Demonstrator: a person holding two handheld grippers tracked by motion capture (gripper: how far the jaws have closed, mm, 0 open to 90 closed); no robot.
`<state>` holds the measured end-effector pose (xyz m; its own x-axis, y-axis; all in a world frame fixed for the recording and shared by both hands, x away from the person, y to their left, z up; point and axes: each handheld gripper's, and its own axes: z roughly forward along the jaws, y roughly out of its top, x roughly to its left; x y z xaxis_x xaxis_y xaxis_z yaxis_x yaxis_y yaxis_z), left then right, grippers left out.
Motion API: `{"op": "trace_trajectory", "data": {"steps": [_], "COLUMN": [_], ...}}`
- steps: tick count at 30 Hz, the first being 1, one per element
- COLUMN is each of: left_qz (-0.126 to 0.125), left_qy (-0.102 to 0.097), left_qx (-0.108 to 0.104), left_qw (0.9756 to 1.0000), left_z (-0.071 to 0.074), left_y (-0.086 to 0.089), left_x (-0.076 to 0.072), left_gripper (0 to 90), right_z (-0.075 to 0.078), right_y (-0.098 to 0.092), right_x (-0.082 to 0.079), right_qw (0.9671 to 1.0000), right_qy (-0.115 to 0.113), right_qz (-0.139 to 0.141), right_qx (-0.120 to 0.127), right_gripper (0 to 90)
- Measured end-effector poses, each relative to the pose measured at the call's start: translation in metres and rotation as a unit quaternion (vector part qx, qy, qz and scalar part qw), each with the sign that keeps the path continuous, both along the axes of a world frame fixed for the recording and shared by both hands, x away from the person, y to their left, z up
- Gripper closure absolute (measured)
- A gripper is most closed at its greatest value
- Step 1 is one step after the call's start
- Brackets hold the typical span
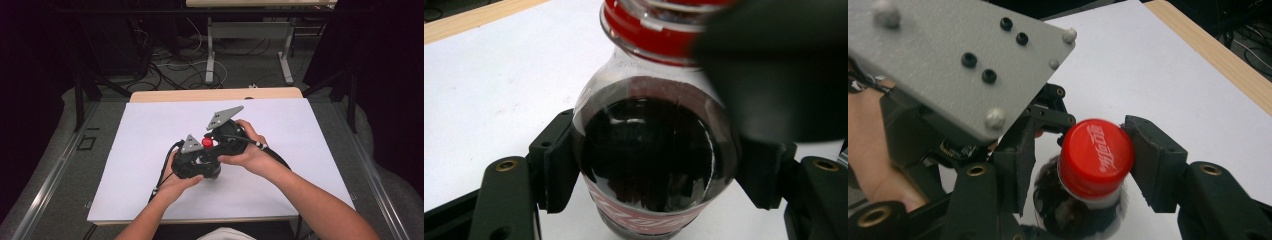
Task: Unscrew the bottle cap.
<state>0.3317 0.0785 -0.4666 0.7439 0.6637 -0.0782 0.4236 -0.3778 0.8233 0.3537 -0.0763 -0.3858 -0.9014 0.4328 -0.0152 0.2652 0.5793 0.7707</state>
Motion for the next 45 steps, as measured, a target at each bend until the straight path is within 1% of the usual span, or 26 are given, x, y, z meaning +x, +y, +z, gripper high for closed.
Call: {"op": "trace_trajectory", "data": {"steps": [2, 3, 4, 7, 8, 12, 14, 15, 17, 18, 19, 20, 21, 22, 23, 25, 27, 28, 29, 30, 32, 37, 39, 42, 43, 45], "left_qz": [-0.001, -0.002, -0.004, -0.004, -0.005, -0.013, -0.014, -0.016, -0.018, -0.02, -0.021, -0.018, -0.021, -0.014, -0.014, -0.006, 0.001, 0.0, 0.001, 0.0, 0.001, 0.002, 0.002, 0.001, 0.001, 0.001], "left_qy": [0.002, 0.001, 0.003, -0.001, 0.0, 0.001, 0.003, 0.004, 0.0, -0.002, 0.0, 0.0, 0.003, 0.001, 0.009, 0.006, 0.007, 0.007, 0.006, 0.011, 0.009, 0.008, 0.009, 0.007, 0.012, 0.008], "left_qx": [-0.001, 0.006, 0.003, 0.003, 0.003, 0.006, 0.005, 0.005, 0.005, 0.004, 0.005, 0.006, 0.007, 0.006, 0.012, 0.003, 0.005, 0.003, 0.002, 0.002, 0.004, 0.004, 0.005, 0.003, 0.005, 0.005], "left_qw": [1.0, 1.0, 1.0, 1.0, 1.0, 0.9999, 0.9999, 0.9998, 0.9998, 0.9998, 0.9998, 0.9998, 0.9998, 0.9999, 0.9998, 1.0, 1.0, 1.0, 1.0, 0.9999, 1.0, 1.0, 0.9999, 1.0, 0.9999, 1.0], "left_z": [0.0, 0.001, 0.001, 0.001, 0.002, 0.001, 0.0, 0.0, 0.0, 0.0, 0.0, 0.0, -0.001, -0.002, -0.002, -0.003, -0.002, -0.002, -0.001, -0.001, 0.0, -0.001, -0.001, -0.001, -0.001, -0.002], "left_y": [-0.001, -0.001, -0.001, -0.001, -0.001, -0.001, -0.002, -0.002, -0.002, -0.002, -0.002, -0.002, -0.001, -0.001, 0.0, 0.0, 0.001, 0.002, 0.002, 0.003, 0.003, 0.002, 0.001, 0.001, 0.001, 0.001], "left_x": [-0.001, -0.001, -0.001, -0.001, -0.001, -0.001, -0.002, -0.001, -0.001, -0.001, -0.002, -0.001, 0.0, 0.0, 0.0, 0.002, 0.002, 0.002, 0.003, 0.002, 0.002, 0.002, 0.002, 0.001, 0.001, 0.002], "left_gripper": [30.0, 30.0, 30.0, 30.0, 30.1, 30.1, 30.1, 30.1, 30.0, 30.0, 30.0, 30.0, 30.0, 30.1, 30.1, 30.1, 30.0, 30.0, 30.0, 30.1, 30.0, 30.0, 30.0, 30.1, 30.0, 30.1], "right_z": [-0.001, -0.001, -0.001, 0.002, 0.002, 0.005, 0.005, 0.005, 0.005, 0.004, 0.005, 0.005, 0.005, 0.005, 0.006, 0.008, 0.008, 0.008, 0.007, 0.007, 0.007, 0.006, 0.005, 0.004, 0.004, 0.004], "right_y": [0.001, 0.001, 0.001, -0.001, -0.001, -0.005, -0.005, -0.006, -0.008, -0.008, -0.009, -0.009, -0.009, -0.009, -0.01, -0.01, -0.009, -0.009, -0.008, -0.008, -0.006, 0.001, 0.002, 0.003, 0.003, 0.001], "right_x": [0.002, 0.003, 0.005, 0.009, 0.012, 0.021, 0.026, 0.029, 0.034, 0.035, 0.036, 0.035, 0.035, 0.034, 0.032, 0.029, 0.023, 0.021, 0.017, 0.016, 0.01, 0.002, 0.003, 0.005, 0.005, 0.009], "right_qw": [1.0, 0.9999, 0.9999, 0.9997, 0.9997, 0.9974, 0.9941, 0.992, 0.9873, 0.9852, 0.9829, 0.9826, 0.9823, 0.9848, 0.9883, 0.9916, 0.9961, 0.998, 0.9989, 0.9991, 0.9997, 0.9992, 0.999, 0.9991, 0.999, 0.9991], "right_qy": [0.003, 0.006, 0.003, 0.011, 0.01, 0.028, 0.026, 0.032, 0.029, 0.016, 0.015, 0.009, -0.004, -0.012, -0.008, -0.007, 0.005, 0.011, 0.014, 0.016, 0.017, 0.017, 0.019, 0.017, 0.022, 0.03], "right_qz": [0.002, 0.006, 0.009, 0.02, 0.022, 0.066, 0.104, 0.12, 0.155, 0.17, 0.182, 0.184, 0.186, 0.172, 0.152, 0.129, 0.086, 0.062, 0.041, 0.032, -0.004, -0.033, -0.039, -0.038, -0.037, -0.029], "right_qx": [0.004, 0.005, 0.006, -0.003, 0.002, -0.007, -0.016, -0.018, -0.02, -0.018, -0.022, -0.024, -0.022, -0.019, -0.014, -0.012, -0.018, -0.013, -0.018, -0.022, -0.017, -0.011, -0.007, -0.008, -0.008, -0.004], "right_gripper": [47.9, 49.1, 51.4, 60.2, 60.3, 60.8, 60.9, 60.9, 60.9, 60.7, 60.3, 58.7, 50.1, 42.9, 40.7, 39.2, 39.1, 39.2, 40.1, 41.4, 43.6, 46.7, 49.9, 60.2, 60.4, 60.7]}}
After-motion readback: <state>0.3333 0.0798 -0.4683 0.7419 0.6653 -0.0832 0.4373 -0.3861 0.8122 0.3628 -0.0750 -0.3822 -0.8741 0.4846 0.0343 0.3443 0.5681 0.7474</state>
